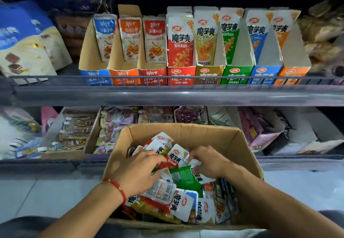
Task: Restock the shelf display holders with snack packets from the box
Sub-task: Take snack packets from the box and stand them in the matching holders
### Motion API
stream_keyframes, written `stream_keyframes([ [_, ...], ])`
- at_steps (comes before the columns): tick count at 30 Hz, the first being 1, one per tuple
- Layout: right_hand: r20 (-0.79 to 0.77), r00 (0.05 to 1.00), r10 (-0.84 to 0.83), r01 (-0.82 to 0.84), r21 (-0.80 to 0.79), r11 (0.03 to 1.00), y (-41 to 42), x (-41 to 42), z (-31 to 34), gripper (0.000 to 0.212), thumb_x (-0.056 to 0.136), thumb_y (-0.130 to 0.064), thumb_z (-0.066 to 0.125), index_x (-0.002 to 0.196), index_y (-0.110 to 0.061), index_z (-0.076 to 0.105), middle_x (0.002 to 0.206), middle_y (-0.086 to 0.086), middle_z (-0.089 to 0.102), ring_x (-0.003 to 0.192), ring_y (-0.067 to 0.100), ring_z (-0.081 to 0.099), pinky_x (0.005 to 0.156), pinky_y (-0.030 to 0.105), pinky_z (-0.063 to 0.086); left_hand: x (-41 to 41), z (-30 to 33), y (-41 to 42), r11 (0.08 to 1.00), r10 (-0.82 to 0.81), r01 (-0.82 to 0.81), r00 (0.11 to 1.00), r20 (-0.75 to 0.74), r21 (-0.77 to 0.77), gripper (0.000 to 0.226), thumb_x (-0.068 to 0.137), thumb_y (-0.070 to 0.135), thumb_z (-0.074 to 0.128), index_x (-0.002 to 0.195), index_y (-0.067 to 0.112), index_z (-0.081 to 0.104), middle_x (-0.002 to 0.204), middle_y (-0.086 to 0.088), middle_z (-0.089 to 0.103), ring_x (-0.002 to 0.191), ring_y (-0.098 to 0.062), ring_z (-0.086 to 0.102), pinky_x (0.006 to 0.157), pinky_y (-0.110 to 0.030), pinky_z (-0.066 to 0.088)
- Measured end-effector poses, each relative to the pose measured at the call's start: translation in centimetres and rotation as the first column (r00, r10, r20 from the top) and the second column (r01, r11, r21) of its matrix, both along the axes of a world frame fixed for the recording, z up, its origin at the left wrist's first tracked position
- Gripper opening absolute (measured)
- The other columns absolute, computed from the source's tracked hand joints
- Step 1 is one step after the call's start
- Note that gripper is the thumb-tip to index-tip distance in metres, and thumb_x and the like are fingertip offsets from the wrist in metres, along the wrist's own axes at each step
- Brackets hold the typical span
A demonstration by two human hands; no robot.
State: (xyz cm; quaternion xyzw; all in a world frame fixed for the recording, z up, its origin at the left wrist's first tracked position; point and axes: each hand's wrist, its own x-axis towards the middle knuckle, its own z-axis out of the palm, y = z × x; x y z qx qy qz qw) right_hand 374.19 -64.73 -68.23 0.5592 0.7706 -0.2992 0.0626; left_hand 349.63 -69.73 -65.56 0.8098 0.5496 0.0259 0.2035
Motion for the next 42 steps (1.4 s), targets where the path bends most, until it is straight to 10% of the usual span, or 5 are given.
stream_keyframes([
  [10,-0.574,0.693,-0.436,0.325,-0.291,0.9,-1.3,3.1,7.4,0.009,0.091,-0.016,0.077,0.096,-0.022,0.079,0.095,0.002,0.079,0.089,0.024,0.073,0.087,0.037,0.059,4.7,1.5,-0.4,0.998,-0.059,0.06,0.997,-0.054,0.01,0.123,0.072,0.083,0.061,0.158,0.04,-0.016,0.164,0.008,0.003,0.154,-0.016,0.002,0.128,-0.044,0.006],
  [19,-0.712,0.342,-0.614,0.336,-0.517,0.787,-2.0,4.3,7.8,0.021,0.095,-0.022,0.07,0.107,-0.005,0.075,0.119,0.015,0.072,0.1,0.028,0.075,0.091,0.04,0.06,5.7,1.9,0.1,0.994,0.001,0.033,0.949,0.314,-0.102,0.04,0.102,0.05,0.05,0.141,0.042,0.045,0.126,0.016,0.059,0.112,0.0,0.055,0.095,-0.025,0.048],
  [25,-0.729,0.601,-0.328,0.204,-0.257,0.945,-2.5,5.9,8.7,0.025,0.096,-0.032,0.069,0.11,-0.013,0.076,0.096,0.006,0.078,0.083,0.014,0.07,0.073,0.028,0.056,5.5,2.5,-0.3,0.811,0.424,0.052,0.633,0.648,-0.582,0.035,0.093,0.033,0.073,0.121,0.014,0.064,0.095,-0.002,0.078,0.082,-0.025,0.075,0.071,-0.037,0.058],
  [30,-0.783,0.505,-0.364,0.312,-0.227,0.922,-2.5,5.7,8.3,0.019,0.094,-0.02,0.07,0.101,-0.004,0.079,0.095,0.009,0.08,0.08,0.013,0.074,0.066,0.022,0.053,5.6,3.4,-0.8,0.774,0.504,0.115,0.484,0.716,-0.623,0.039,0.085,0.02,0.08,0.119,0.005,0.066,0.102,-0.023,0.075,0.076,-0.042,0.072,0.065,-0.044,0.061],
  [42,-0.8,0.431,-0.418,0.328,-0.293,0.898,-2.9,5.5,10.0,0.023,0.093,-0.025,0.071,0.108,-0.008,0.077,0.104,0.013,0.079,0.098,0.031,0.076,0.084,0.048,0.061,4.8,5.0,0.5,0.932,0.332,-0.063,0.542,0.772,-0.357,0.04,0.065,0.037,0.093,0.1,0.028,0.075,0.089,-0.011,0.078,0.069,-0.028,0.073,0.061,-0.039,0.059],
])
